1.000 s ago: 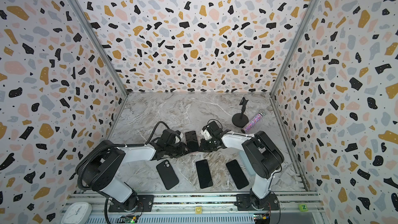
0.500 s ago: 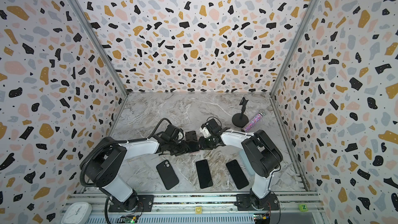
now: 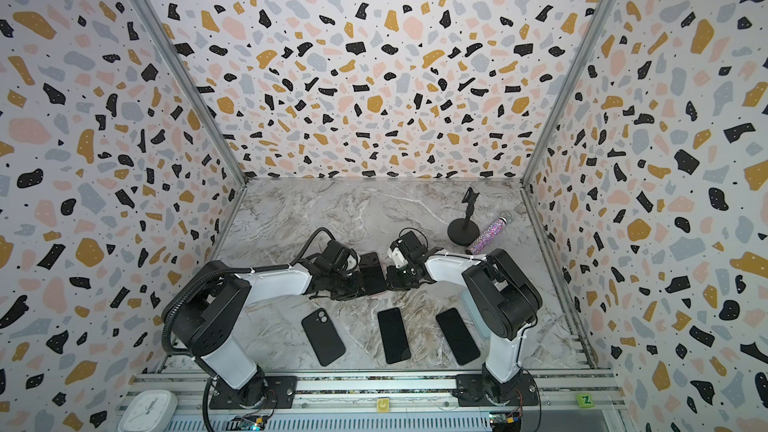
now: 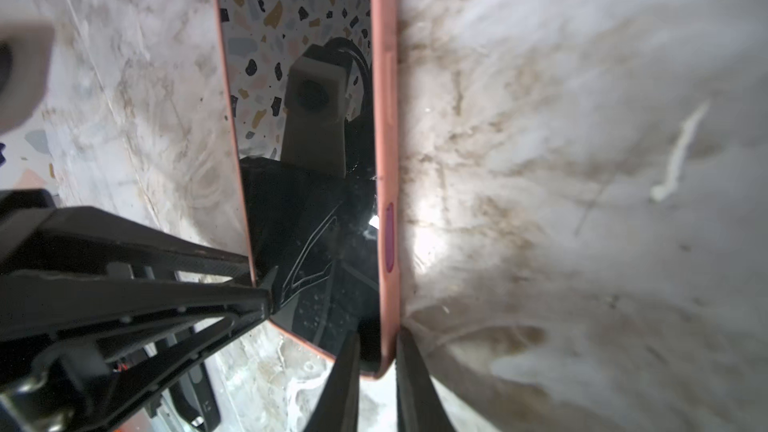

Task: Put the phone into the phone case
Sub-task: 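Grip the cased phone's end with both grippers and lift it upright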

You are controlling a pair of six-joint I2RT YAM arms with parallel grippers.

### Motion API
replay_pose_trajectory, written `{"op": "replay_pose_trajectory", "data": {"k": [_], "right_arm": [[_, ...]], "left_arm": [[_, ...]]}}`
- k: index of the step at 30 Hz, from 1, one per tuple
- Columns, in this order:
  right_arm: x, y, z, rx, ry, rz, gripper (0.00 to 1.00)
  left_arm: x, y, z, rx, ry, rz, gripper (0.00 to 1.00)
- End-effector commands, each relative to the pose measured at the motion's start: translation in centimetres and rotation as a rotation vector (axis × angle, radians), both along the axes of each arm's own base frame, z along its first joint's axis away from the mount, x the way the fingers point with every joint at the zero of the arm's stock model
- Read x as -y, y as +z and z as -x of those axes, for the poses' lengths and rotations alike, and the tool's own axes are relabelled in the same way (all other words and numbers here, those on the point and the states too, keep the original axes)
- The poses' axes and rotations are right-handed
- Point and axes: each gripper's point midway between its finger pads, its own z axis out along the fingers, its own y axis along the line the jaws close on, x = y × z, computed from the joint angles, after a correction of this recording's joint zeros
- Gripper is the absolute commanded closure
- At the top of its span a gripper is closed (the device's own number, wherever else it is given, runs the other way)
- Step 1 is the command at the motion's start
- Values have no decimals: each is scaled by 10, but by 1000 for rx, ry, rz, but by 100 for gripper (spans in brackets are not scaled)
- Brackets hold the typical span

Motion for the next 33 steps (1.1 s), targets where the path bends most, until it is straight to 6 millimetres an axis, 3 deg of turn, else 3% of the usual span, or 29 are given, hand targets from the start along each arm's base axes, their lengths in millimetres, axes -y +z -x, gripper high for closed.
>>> {"op": "replay_pose_trajectory", "data": {"k": [1, 3, 6, 10, 13, 17, 21, 25, 33], "right_arm": [[-15, -8, 27, -47, 67, -26, 90], [-15, -7, 29, -49, 68, -28, 93], [-9, 7, 21, -21, 56, -29, 92], [3, 36, -8, 78, 8, -29, 82], [0, 44, -28, 115, -1, -37, 75], [-11, 47, -59, 158, -5, -46, 65], [-21, 44, -85, 169, -13, -58, 62], [-29, 38, -93, 159, -18, -66, 61], [-39, 9, -79, 112, 5, -34, 63]], "left_arm": [[-20, -48, 36, -136, -34, -137, 89], [-21, -47, 36, -134, -36, -140, 95], [-23, -39, 31, -106, -30, -148, 95], [-36, -18, 6, -48, 5, -151, 76], [-43, 0, -23, 0, 43, -141, 58], [-42, 11, -55, 33, 77, -93, 46], [-43, 2, -69, 20, 81, -93, 46], [-36, -6, -73, -1, 66, -72, 46], [-19, -24, -67, -25, 40, -58, 54]]}}
